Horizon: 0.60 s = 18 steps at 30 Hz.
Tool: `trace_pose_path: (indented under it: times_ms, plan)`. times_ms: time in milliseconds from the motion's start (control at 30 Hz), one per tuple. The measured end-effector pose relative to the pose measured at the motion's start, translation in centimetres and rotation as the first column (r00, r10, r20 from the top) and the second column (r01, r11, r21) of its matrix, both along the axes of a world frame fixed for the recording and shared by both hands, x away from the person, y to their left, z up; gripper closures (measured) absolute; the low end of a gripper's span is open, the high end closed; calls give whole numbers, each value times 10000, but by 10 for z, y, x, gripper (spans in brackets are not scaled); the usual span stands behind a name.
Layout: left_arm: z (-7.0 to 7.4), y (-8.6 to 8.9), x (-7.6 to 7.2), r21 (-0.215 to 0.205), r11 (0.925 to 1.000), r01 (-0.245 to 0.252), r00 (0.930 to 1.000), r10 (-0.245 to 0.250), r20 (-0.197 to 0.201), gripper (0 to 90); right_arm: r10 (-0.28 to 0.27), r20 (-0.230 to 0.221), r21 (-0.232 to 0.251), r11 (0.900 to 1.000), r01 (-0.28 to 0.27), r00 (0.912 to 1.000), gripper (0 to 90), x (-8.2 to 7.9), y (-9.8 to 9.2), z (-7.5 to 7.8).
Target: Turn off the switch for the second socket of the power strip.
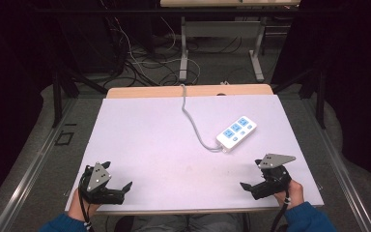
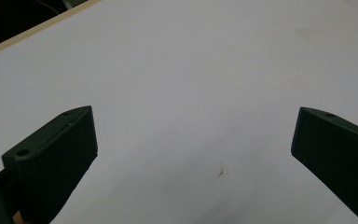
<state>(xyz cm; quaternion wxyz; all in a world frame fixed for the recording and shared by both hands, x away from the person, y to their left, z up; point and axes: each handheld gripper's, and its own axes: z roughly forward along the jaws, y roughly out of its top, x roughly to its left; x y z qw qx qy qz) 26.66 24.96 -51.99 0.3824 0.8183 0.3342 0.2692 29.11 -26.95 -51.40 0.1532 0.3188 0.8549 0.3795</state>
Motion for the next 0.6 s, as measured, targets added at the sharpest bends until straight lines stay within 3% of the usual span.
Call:
trace_pose_path:
  times_ms: [133,300,367,600]
  plan:
    - [0,0,-1,-108,9999,57,9998,-59,-163,4,-41,69,26,10000,41,10000,16,0,1,0]
    - [0,0,0,56,10000,-17,10000,16,66,4,-27,0,-64,10000,27,10000,16,1,0,-1]
    - [0,-1,-1,-26,10000,-12,10000,12,-81,5,-87,87,-61,9999,87,9999,17,1,1,-1]
    - [0,0,-1,61,10000,-40,10000,40,50,4,-90,110,-182,9998,92,9999,18,2,2,-1]
